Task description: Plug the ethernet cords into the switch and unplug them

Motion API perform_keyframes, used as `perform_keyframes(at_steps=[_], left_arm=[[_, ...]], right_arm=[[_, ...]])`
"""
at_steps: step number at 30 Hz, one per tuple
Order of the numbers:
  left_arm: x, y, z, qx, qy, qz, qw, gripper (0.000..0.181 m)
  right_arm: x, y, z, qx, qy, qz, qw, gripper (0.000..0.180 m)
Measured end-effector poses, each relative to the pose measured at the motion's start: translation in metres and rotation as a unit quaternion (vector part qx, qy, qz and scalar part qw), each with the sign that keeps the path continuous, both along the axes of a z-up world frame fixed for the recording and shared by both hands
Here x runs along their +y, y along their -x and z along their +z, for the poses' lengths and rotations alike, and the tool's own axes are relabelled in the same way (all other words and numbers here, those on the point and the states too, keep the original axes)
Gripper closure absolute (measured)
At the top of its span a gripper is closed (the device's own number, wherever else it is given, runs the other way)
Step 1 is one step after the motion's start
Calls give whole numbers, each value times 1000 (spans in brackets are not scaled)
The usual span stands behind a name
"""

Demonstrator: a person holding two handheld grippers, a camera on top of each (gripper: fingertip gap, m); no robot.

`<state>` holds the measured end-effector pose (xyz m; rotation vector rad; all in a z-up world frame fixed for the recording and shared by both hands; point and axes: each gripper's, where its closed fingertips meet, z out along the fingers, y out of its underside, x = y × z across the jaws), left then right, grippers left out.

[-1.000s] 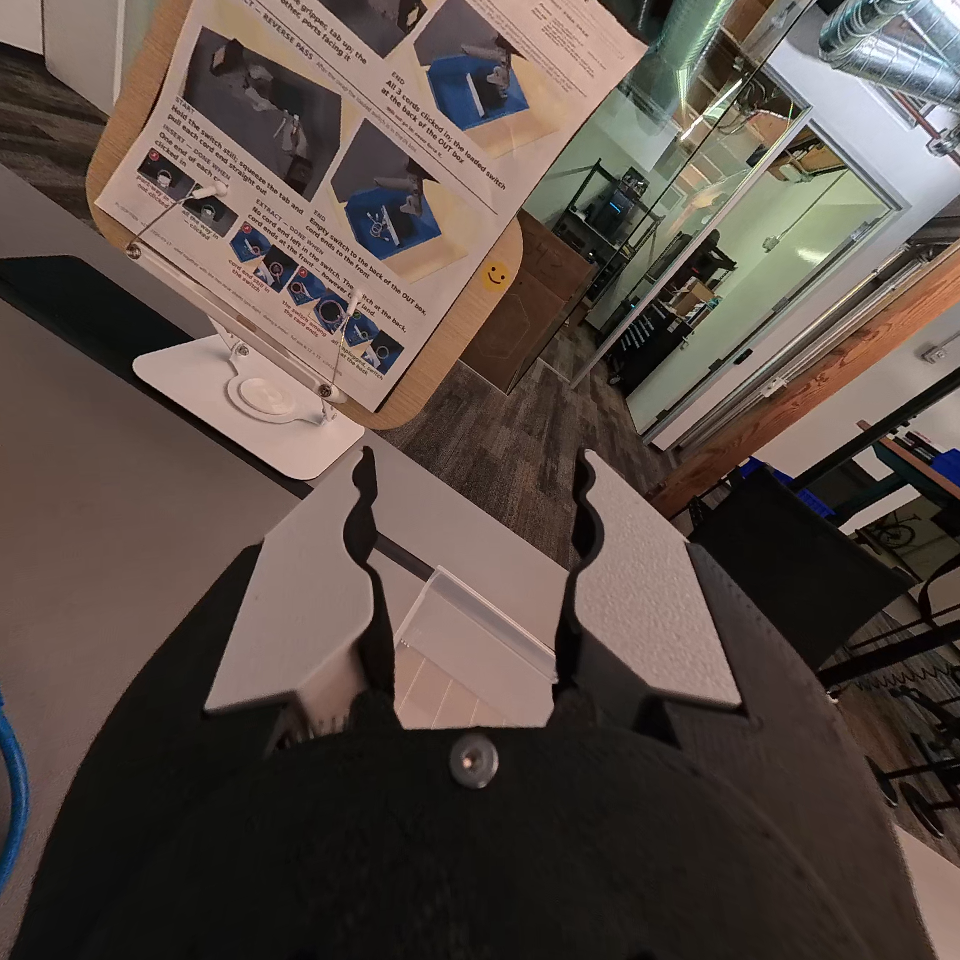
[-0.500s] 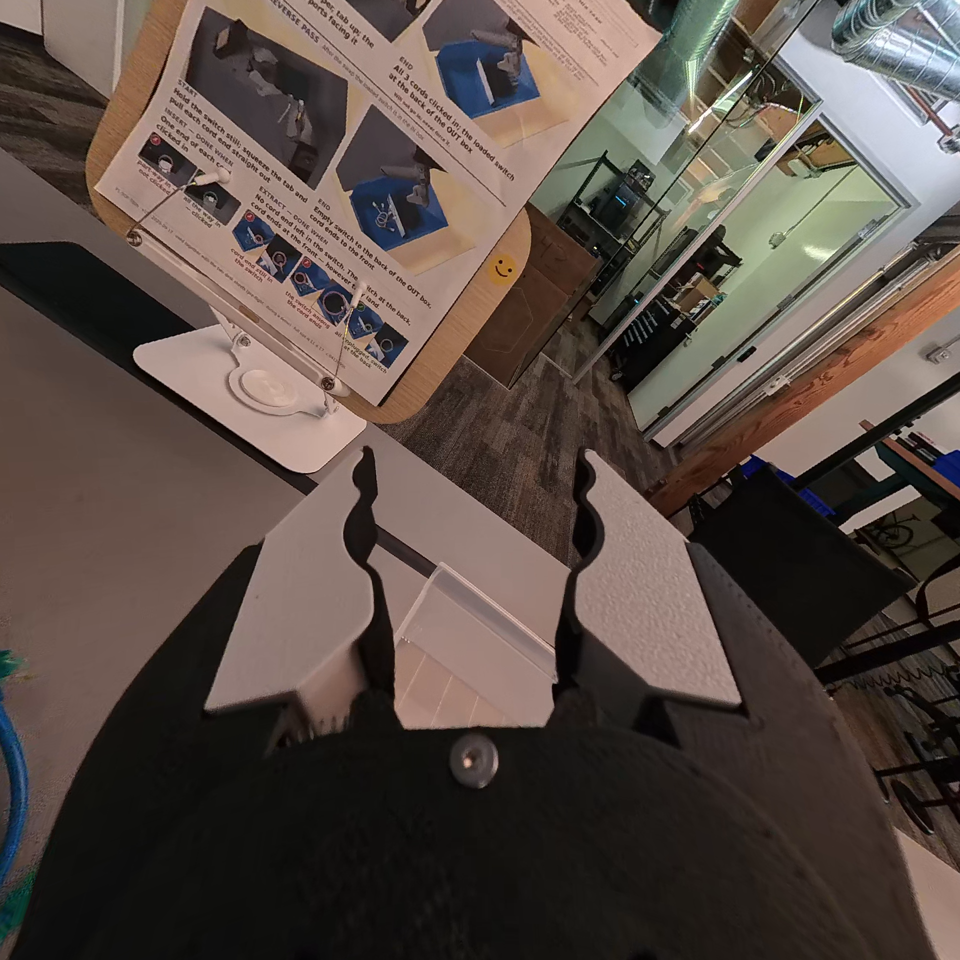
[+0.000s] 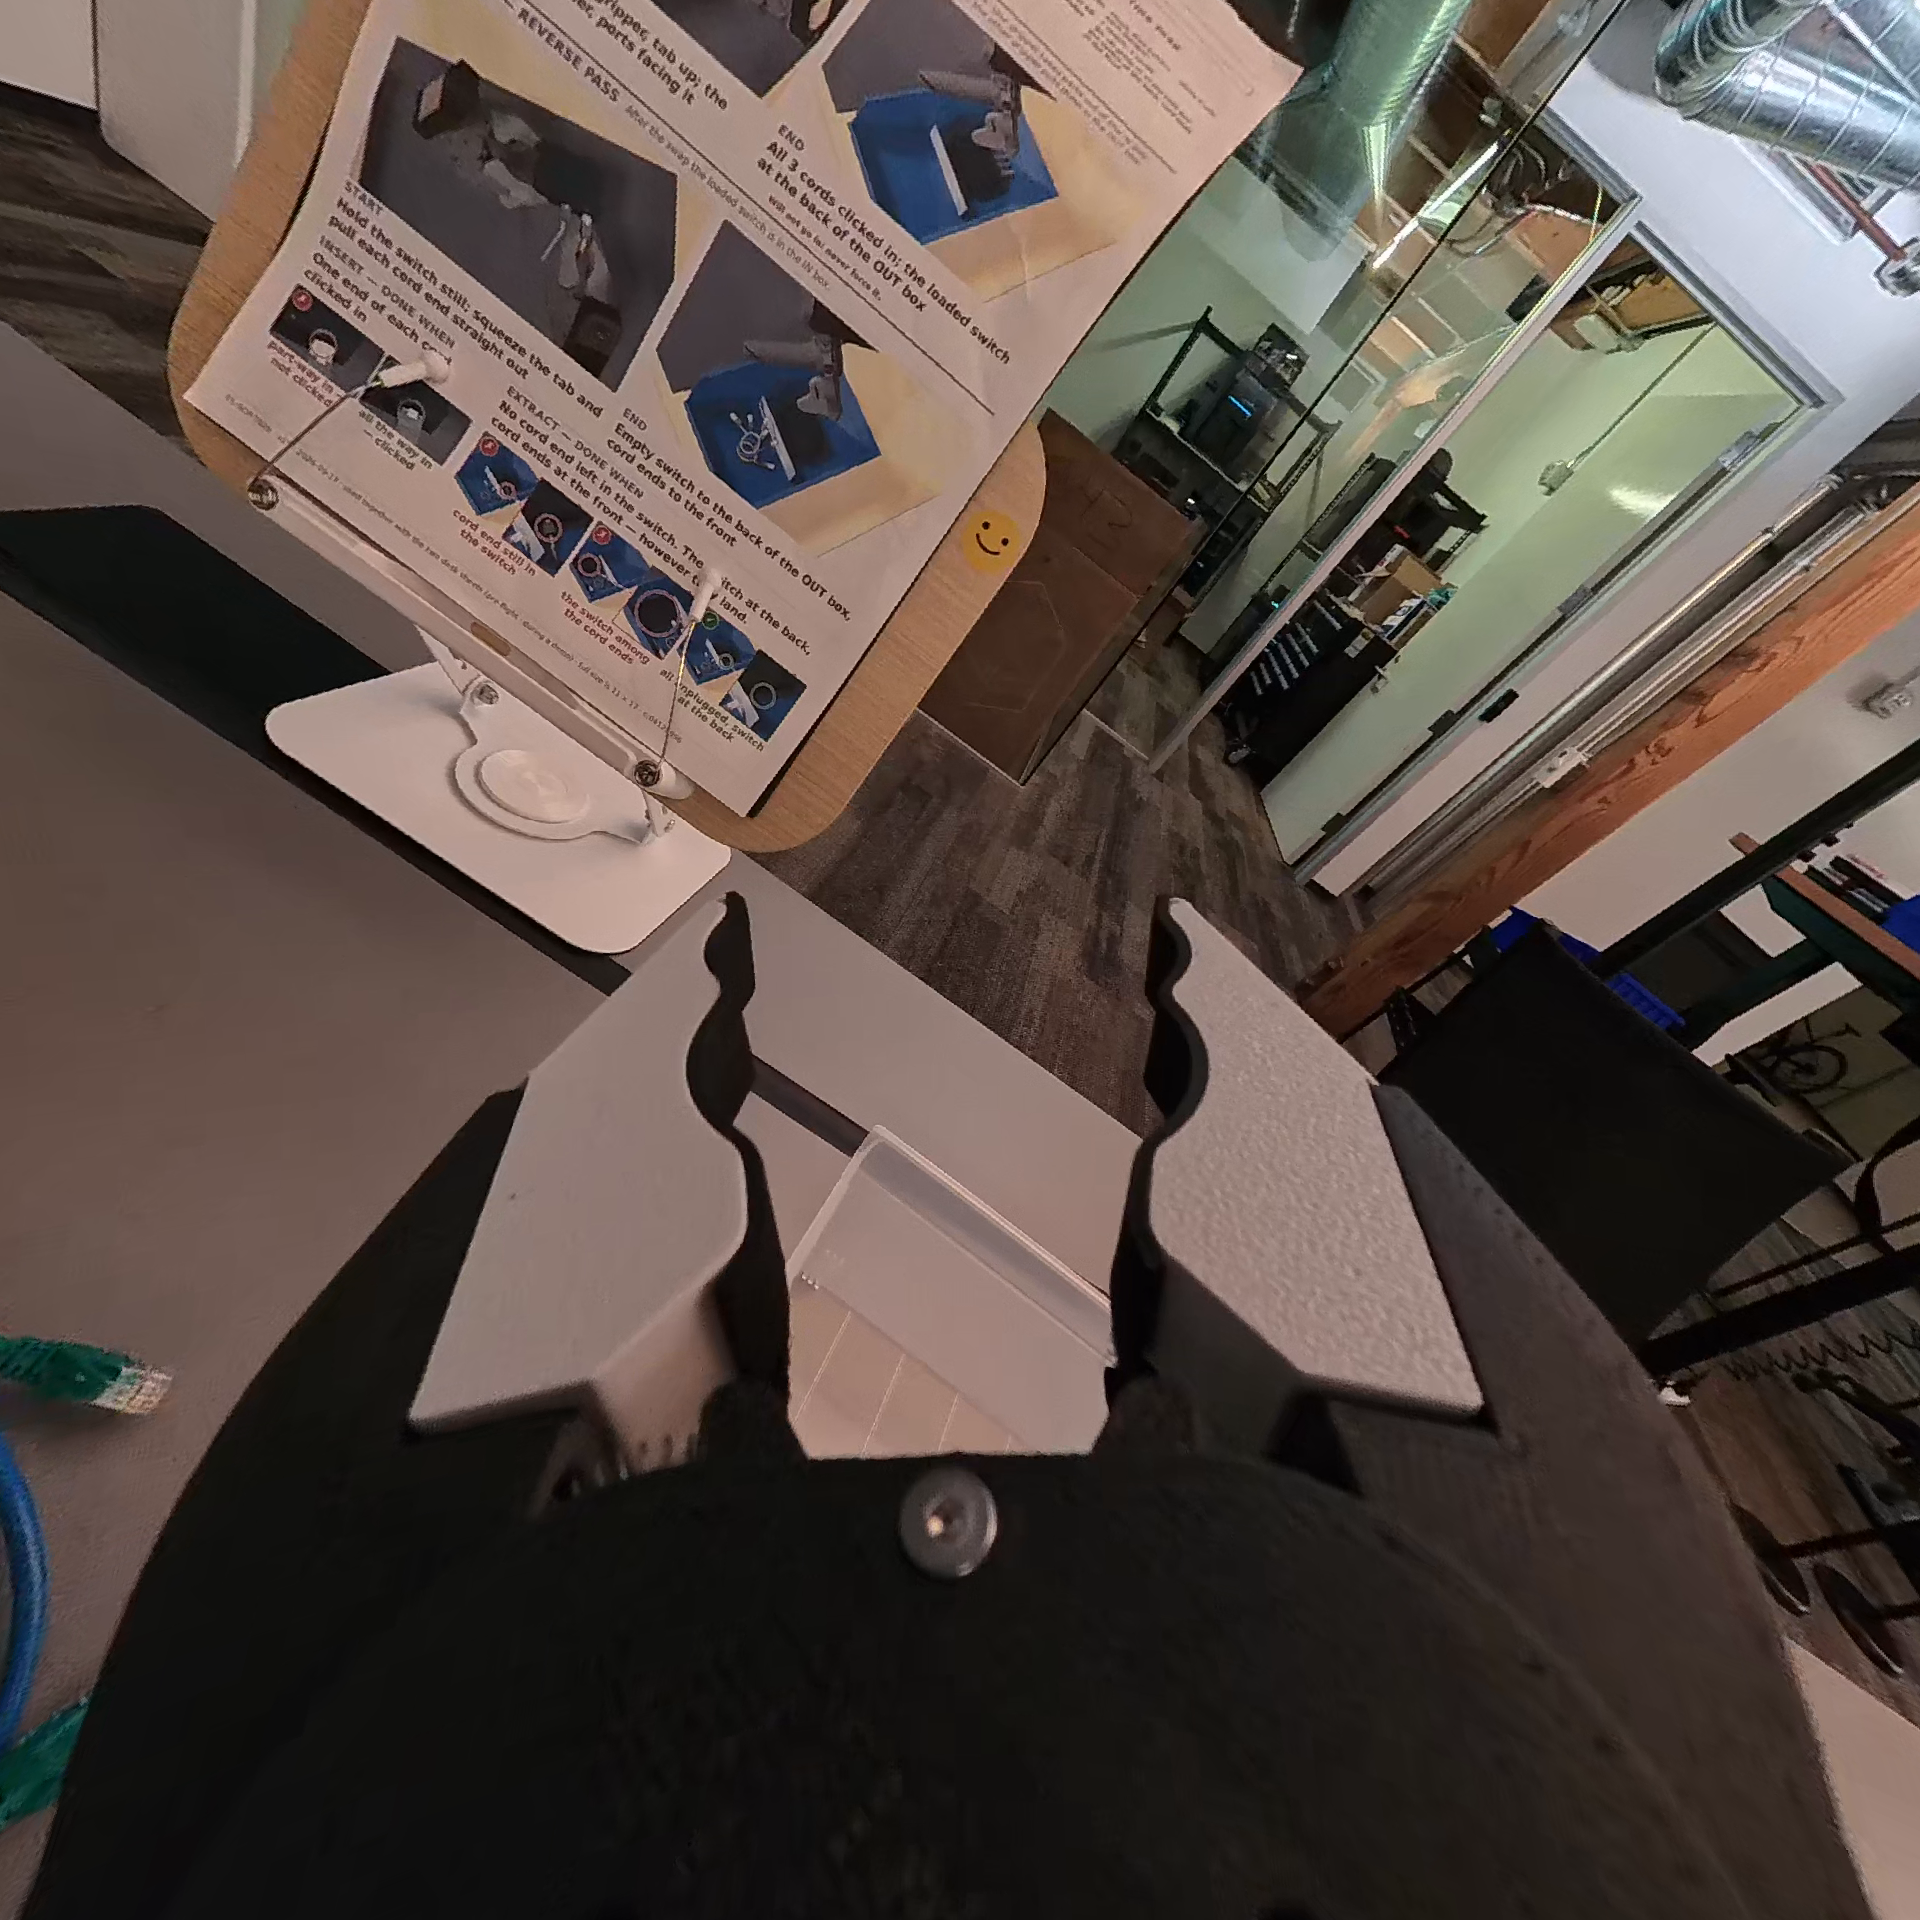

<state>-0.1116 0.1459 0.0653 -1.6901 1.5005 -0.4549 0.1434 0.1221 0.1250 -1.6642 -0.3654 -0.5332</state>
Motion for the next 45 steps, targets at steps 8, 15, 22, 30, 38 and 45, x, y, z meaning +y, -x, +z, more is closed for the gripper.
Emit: perform_keyframes(at_steps=[8,15,22,30,38,45], left_arm=[[123,160,28,9,-344,141,928,145],[174,204,-74,158,-165,219,949,117],[181,227,-164,278,67,224,932,95],[192,222,-175,288,116,207,928,84],[191,222,-180,272,169,192,928,85],[196,222,-183,291,171,177,925,81]], right_arm=[[5,4,-7,-8,12,-3,1000,104],[11,8,-16,-22,29,-4,999,104],[20,6,-30,-33,54,-9,998,104],[32,4,-55,-50,102,-23,993,102],[41,13,-75,-74,142,-23,987,100],[44,16,-83,-77,154,-19,985,100]])
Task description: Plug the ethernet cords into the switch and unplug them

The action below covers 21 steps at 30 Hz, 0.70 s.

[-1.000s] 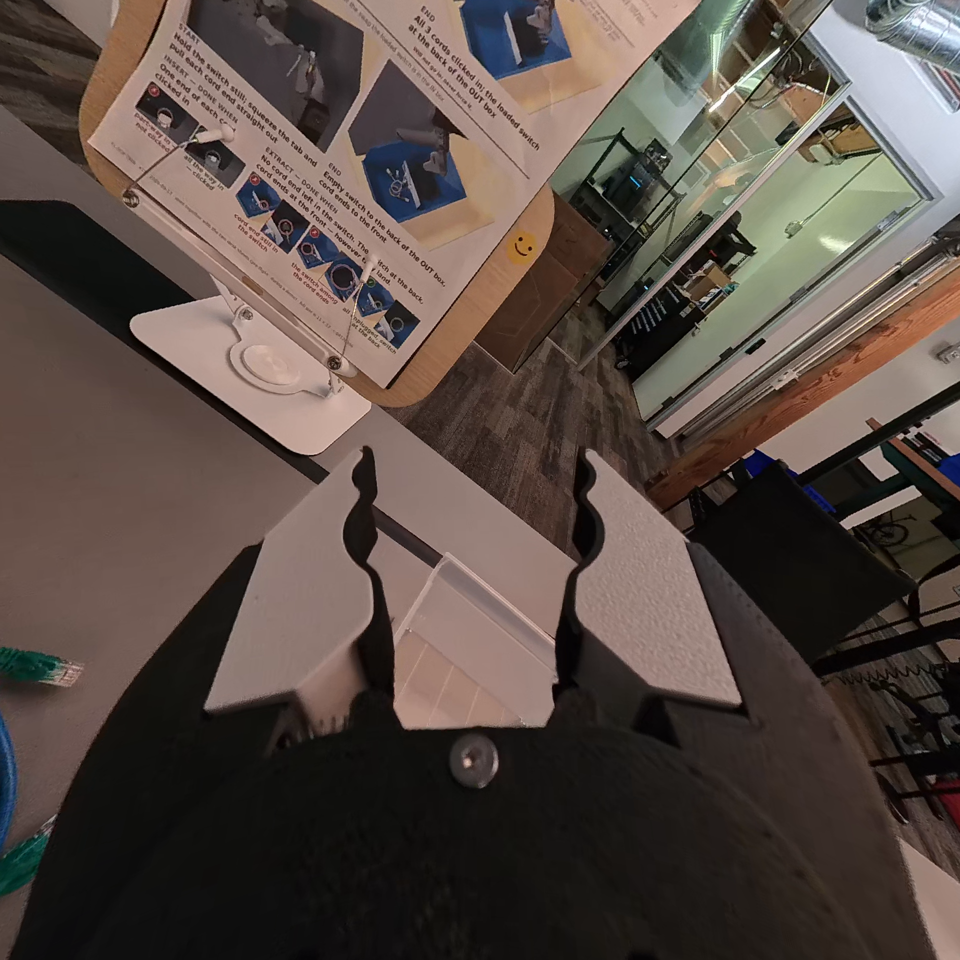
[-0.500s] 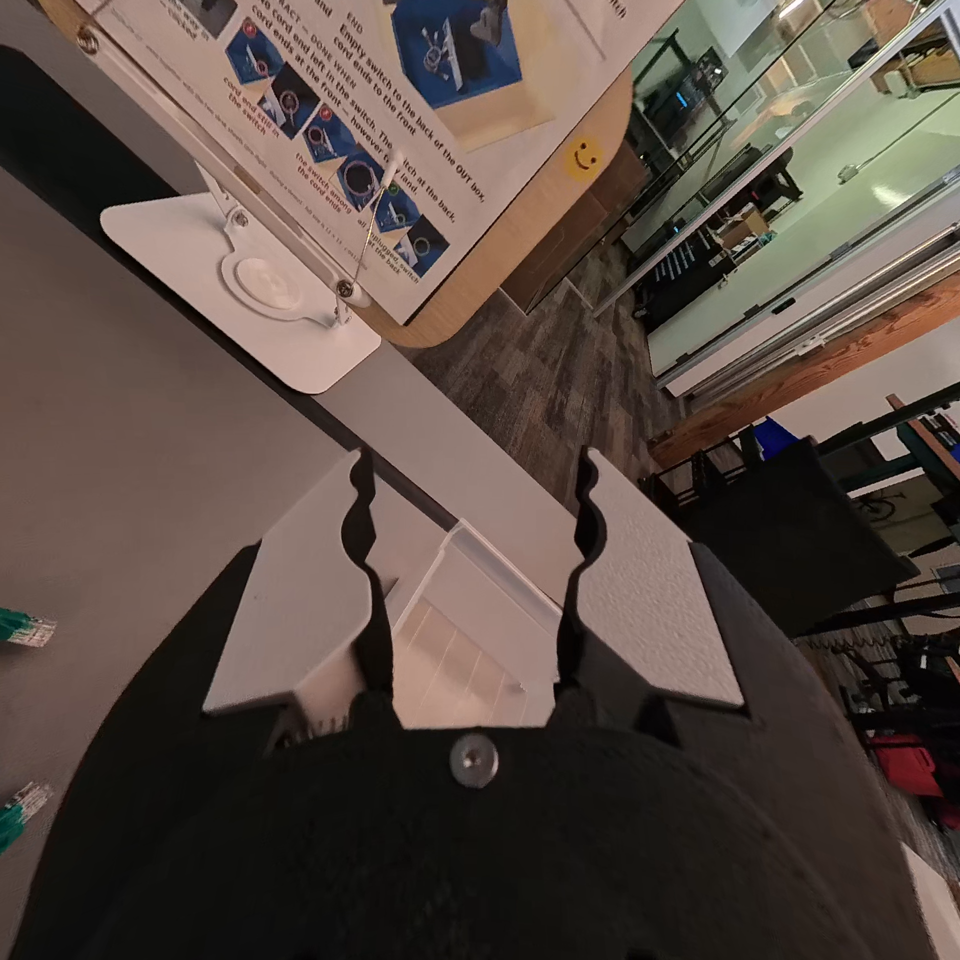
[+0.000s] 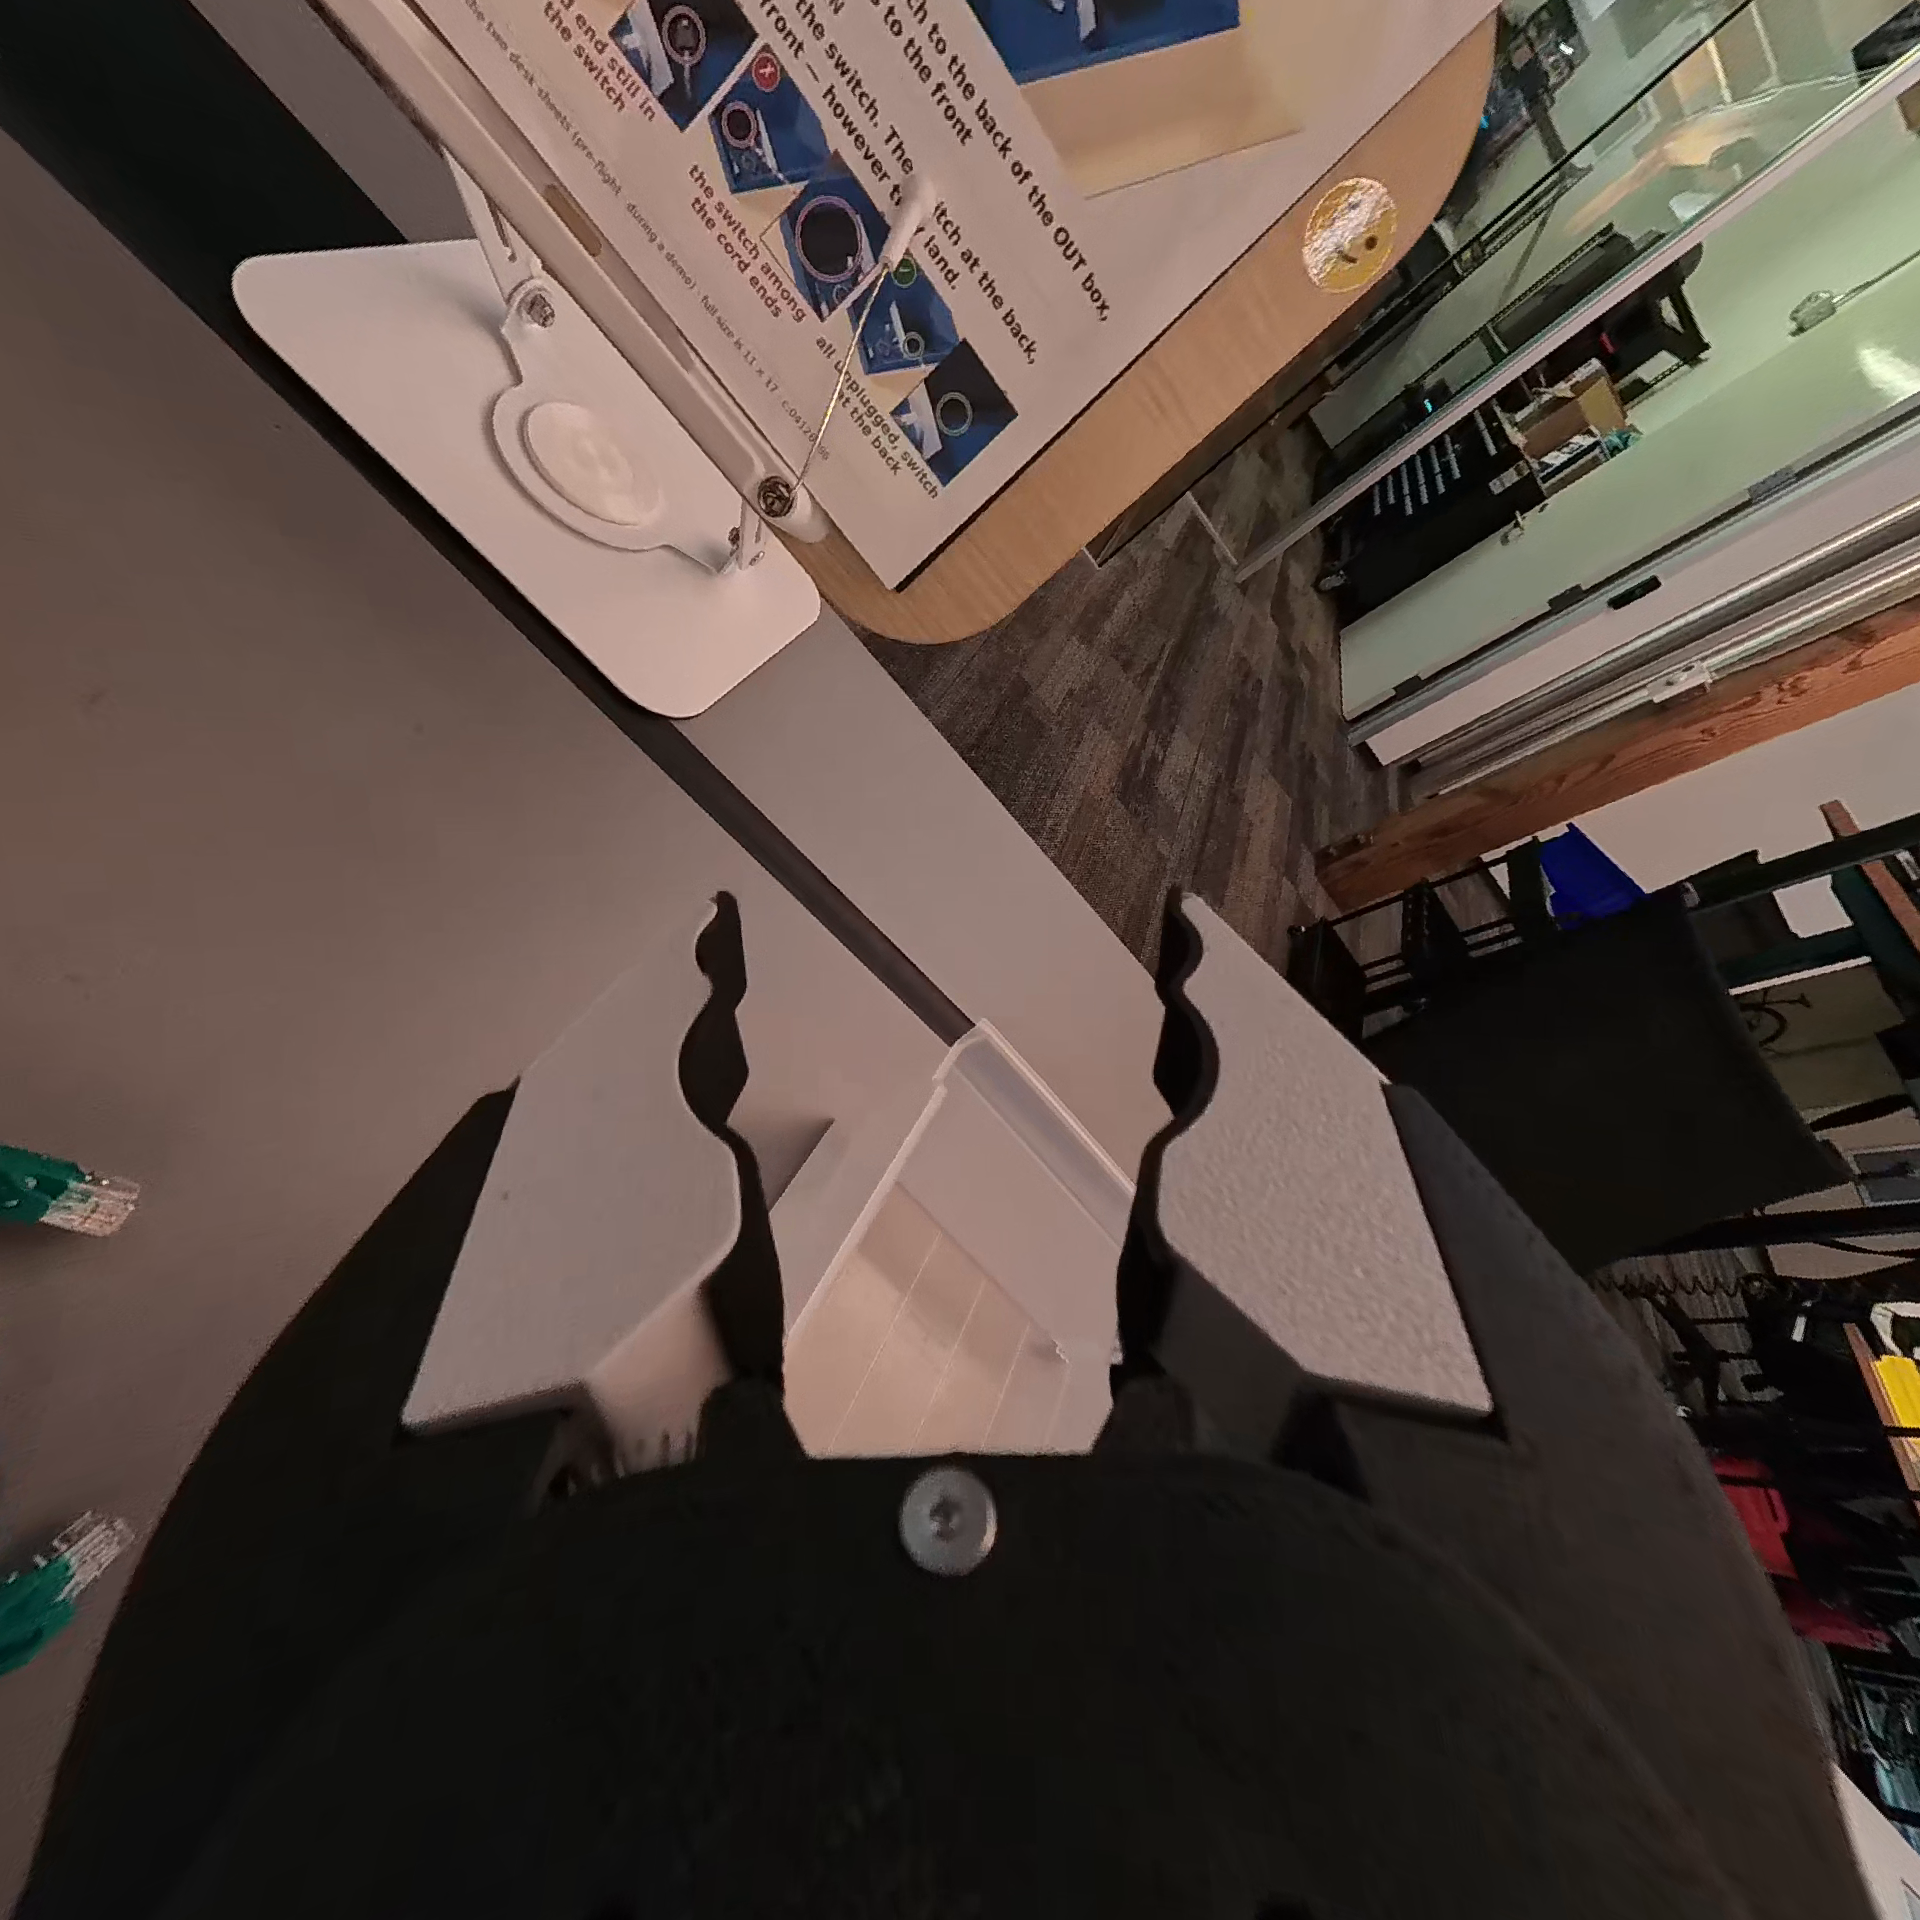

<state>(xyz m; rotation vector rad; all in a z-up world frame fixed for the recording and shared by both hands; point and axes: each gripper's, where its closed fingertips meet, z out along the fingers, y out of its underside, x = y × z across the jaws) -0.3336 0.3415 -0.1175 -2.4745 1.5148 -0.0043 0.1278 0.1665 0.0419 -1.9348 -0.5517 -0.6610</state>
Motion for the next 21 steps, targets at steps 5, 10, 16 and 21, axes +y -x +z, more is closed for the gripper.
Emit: perform_keyframes(at_steps=[5,10,16,21], left_arm=[[0,-1,-9,14,21,-19,999,86],[-2,2,-19,10,48,-17,999,86],[-4,11,-42,35,84,-9,996,87],[-4,12,-44,55,84,-14,995,91]], right_arm=[[3,-2,-10,-4,18,-2,1000,99],[7,-3,-24,-21,41,-6,999,99],[8,-2,-22,-26,37,-5,999,99],[6,-4,-19,-22,32,-6,999,99]])
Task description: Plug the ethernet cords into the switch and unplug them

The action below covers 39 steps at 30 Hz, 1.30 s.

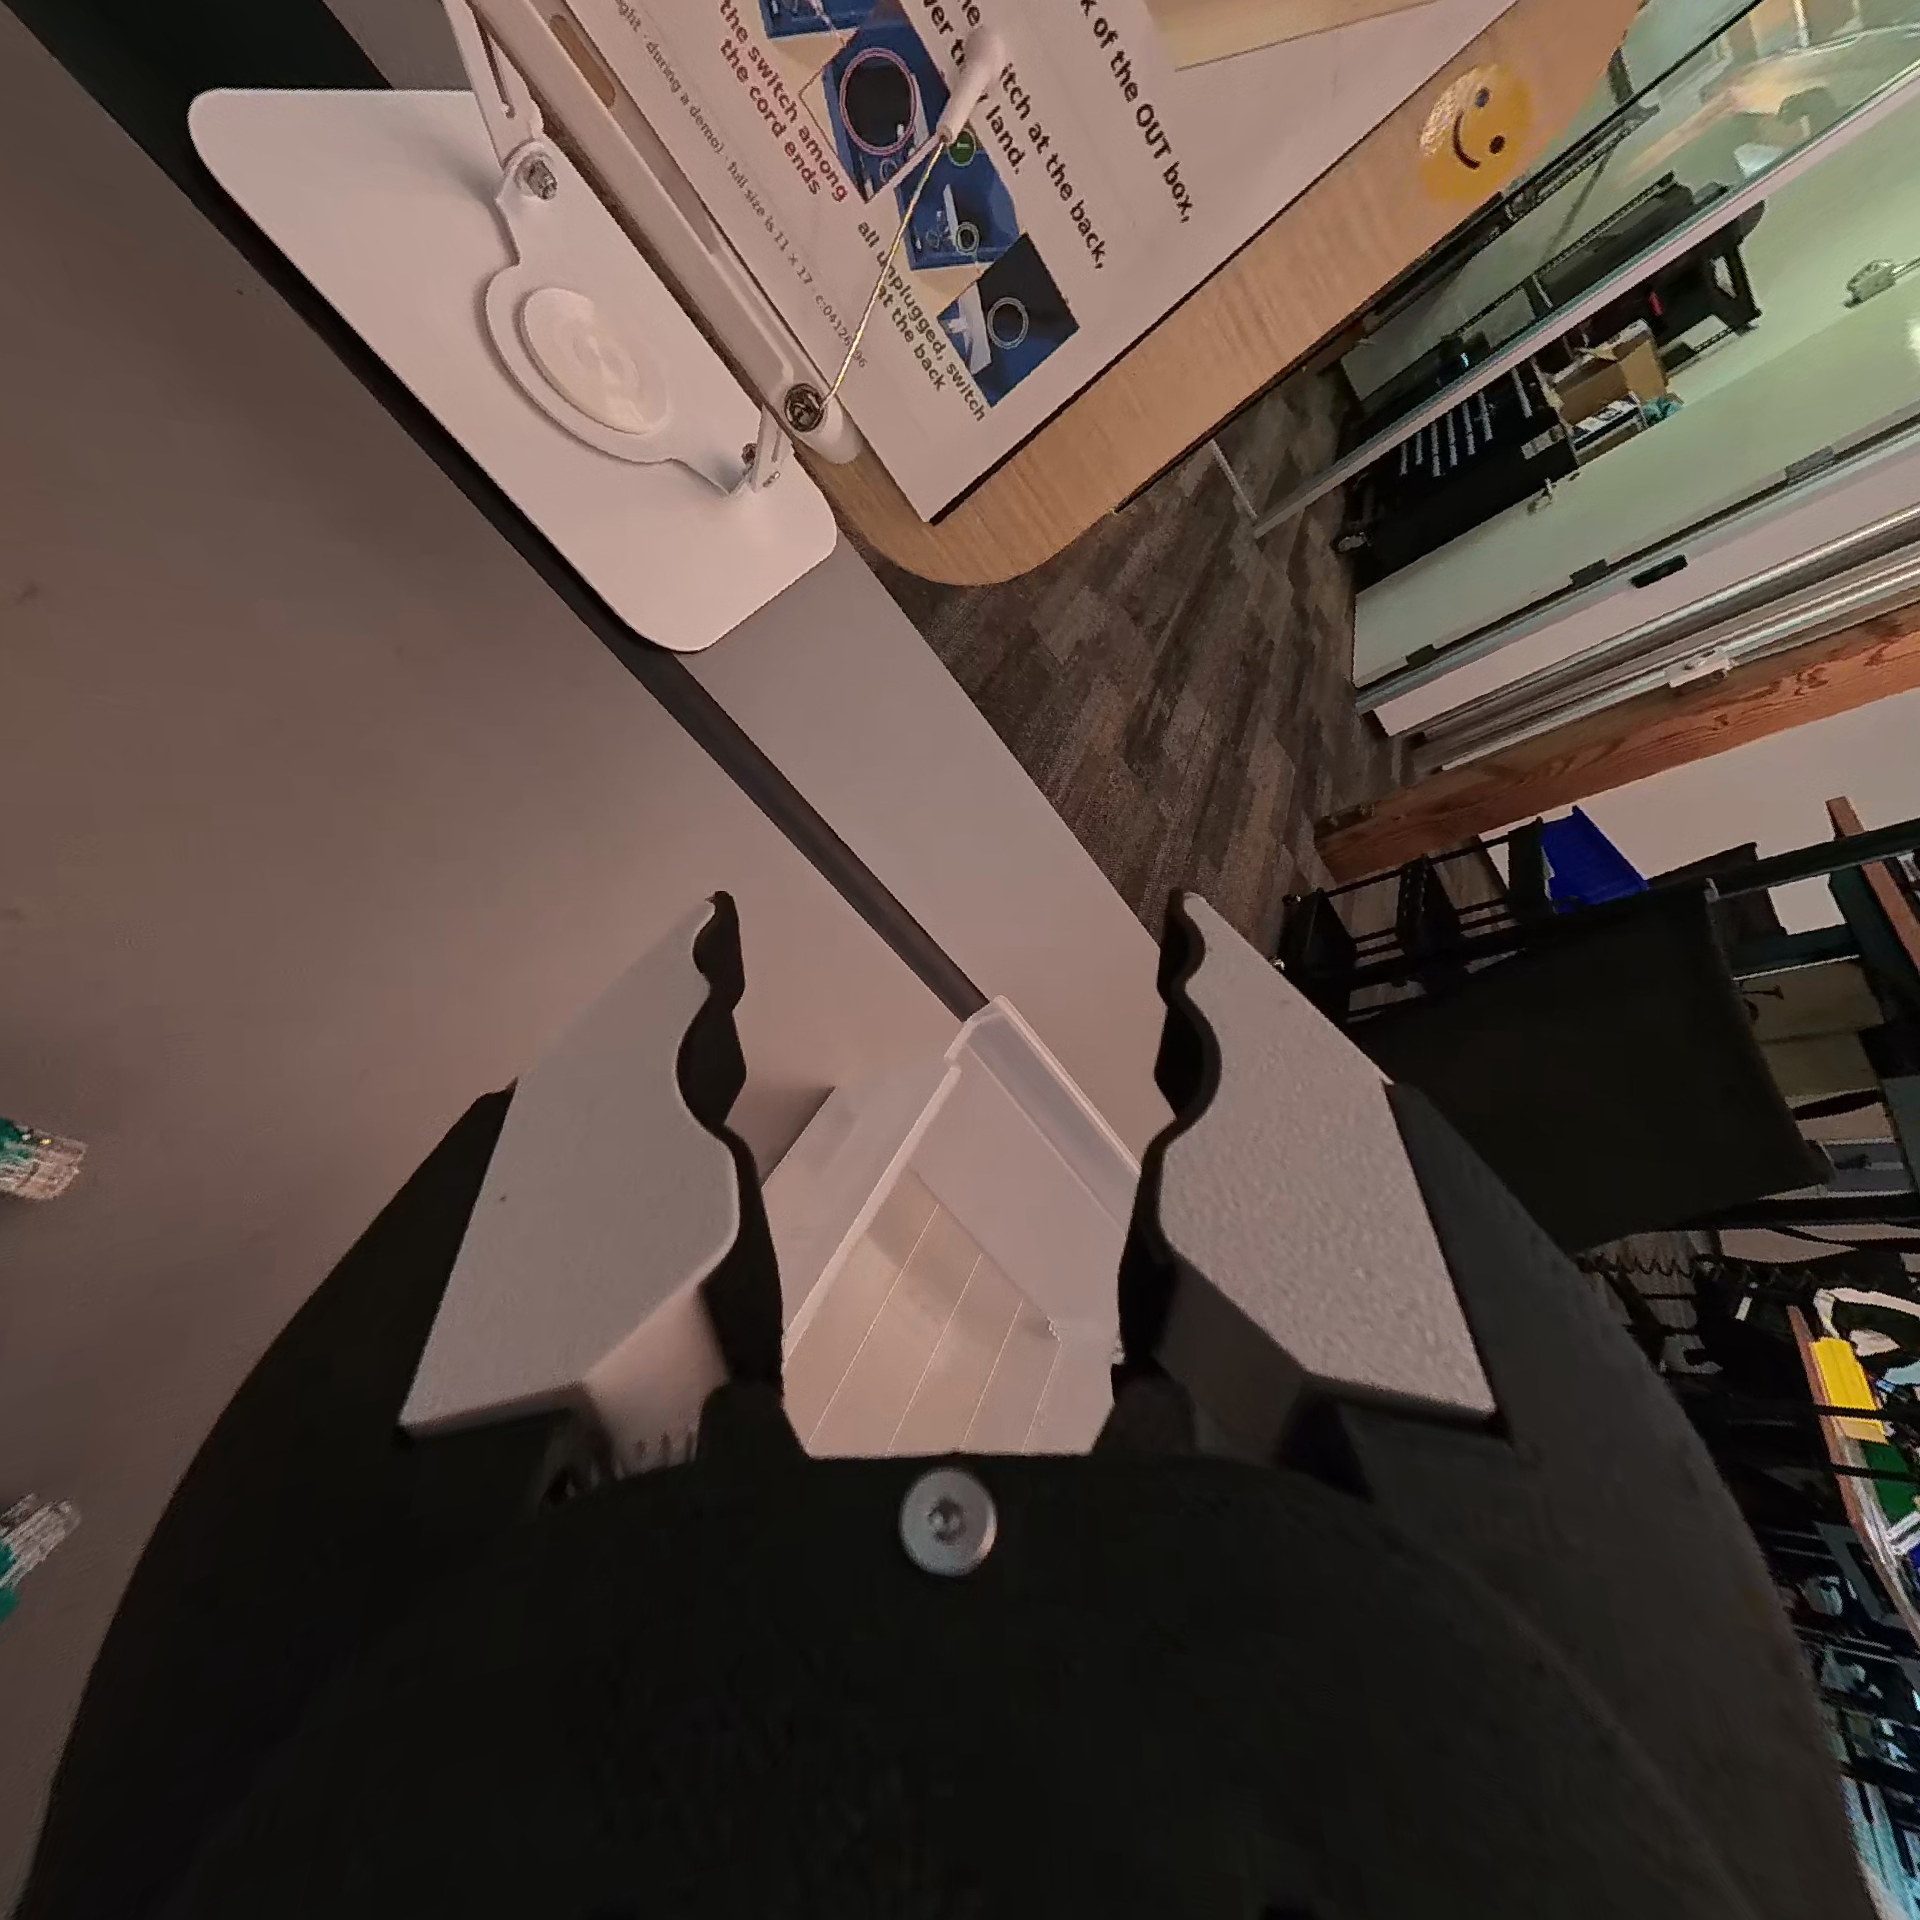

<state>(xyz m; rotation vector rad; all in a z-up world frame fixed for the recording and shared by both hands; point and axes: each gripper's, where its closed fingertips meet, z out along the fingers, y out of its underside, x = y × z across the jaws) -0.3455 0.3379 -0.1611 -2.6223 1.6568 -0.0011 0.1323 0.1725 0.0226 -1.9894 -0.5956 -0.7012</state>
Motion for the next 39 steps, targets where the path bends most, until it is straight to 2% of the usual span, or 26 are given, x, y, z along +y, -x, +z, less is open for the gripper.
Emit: perform_keyframes(at_steps=[1,7,16,21,25,30,33,36,39], left_arm=[[1,0,1,2,0,1,1000,102],[-2,4,6,2,10,21,1000,103],[-5,0,38,-10,-31,32,999,104],[-8,2,69,-6,-83,48,995,105],[-19,-3,107,5,-145,57,988,104],[-47,-52,160,-19,-252,-17,967,104],[-74,-99,175,-55,-280,-94,954,104],[-104,-151,165,-85,-257,-181,945,104],[-127,-196,134,-92,-206,-243,944,104]], right_arm=[[0,0,0,0,-1,0,1000,99],[-1,1,1,-2,0,4,1000,99],[-1,0,2,-3,-1,5,1000,99],[-2,1,4,-3,-3,7,1000,99],[-2,4,10,-2,-14,11,1000,99],[-2,16,20,-15,-34,40,998,99],[-5,52,32,-7,-66,134,989,99],[-23,101,35,48,-56,256,964,111],[-46,131,36,132,-15,330,934,117]])
